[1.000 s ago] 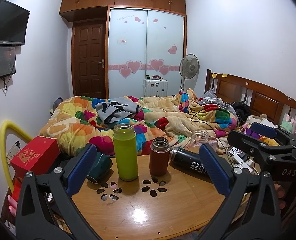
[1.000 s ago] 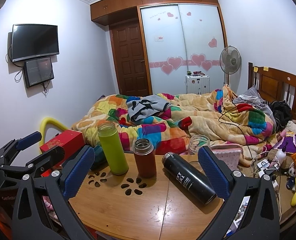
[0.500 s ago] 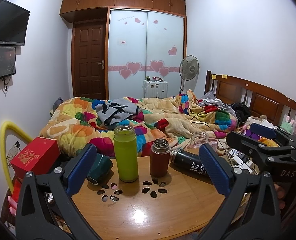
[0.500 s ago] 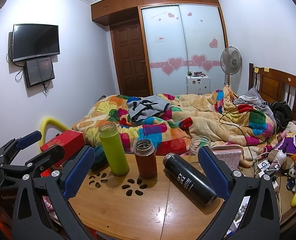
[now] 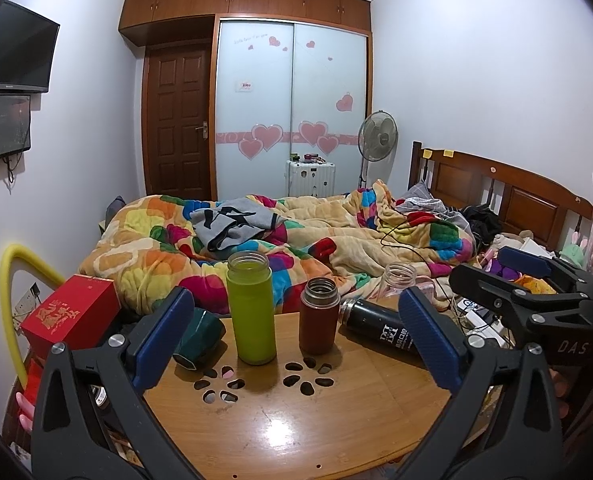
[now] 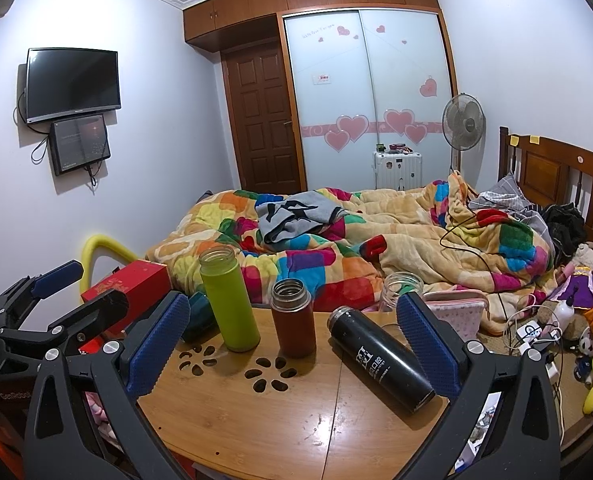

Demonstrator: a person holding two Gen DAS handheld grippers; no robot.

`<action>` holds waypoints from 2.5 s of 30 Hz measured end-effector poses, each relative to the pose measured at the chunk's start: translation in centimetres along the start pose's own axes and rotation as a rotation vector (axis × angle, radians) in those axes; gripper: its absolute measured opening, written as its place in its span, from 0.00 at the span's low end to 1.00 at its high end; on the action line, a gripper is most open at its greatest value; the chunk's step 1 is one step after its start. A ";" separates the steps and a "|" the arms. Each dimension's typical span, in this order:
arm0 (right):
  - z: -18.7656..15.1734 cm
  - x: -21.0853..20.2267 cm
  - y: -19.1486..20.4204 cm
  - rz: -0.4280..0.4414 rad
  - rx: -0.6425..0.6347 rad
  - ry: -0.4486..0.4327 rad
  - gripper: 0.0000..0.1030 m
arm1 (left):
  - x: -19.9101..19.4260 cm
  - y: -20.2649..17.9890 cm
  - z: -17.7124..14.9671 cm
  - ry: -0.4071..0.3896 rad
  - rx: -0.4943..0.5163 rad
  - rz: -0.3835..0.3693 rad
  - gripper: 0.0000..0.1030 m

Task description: Flip cup upside down

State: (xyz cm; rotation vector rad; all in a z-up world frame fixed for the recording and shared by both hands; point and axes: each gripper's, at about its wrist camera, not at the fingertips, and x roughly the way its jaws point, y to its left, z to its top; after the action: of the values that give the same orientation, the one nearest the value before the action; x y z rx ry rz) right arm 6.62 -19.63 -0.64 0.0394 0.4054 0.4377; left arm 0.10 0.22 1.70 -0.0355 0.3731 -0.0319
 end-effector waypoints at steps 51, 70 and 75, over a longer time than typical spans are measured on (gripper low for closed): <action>-7.2 8.7 -3.1 0.065 0.032 0.256 1.00 | 18.2 4.4 -5.2 0.392 -0.057 -0.111 0.61; -14.1 11.0 -1.0 0.250 -0.079 0.415 0.94 | 12.2 -0.2 -7.4 0.573 -0.247 -0.503 0.61; -14.3 11.4 -0.1 0.279 -0.109 0.411 0.74 | 12.8 1.8 -8.1 0.585 -0.364 -0.532 0.61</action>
State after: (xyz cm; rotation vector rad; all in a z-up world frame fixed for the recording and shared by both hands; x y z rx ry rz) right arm 10.50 -15.65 -18.07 -0.1030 0.7851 0.7471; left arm 9.07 1.33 -10.54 -0.4926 0.9432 -0.5087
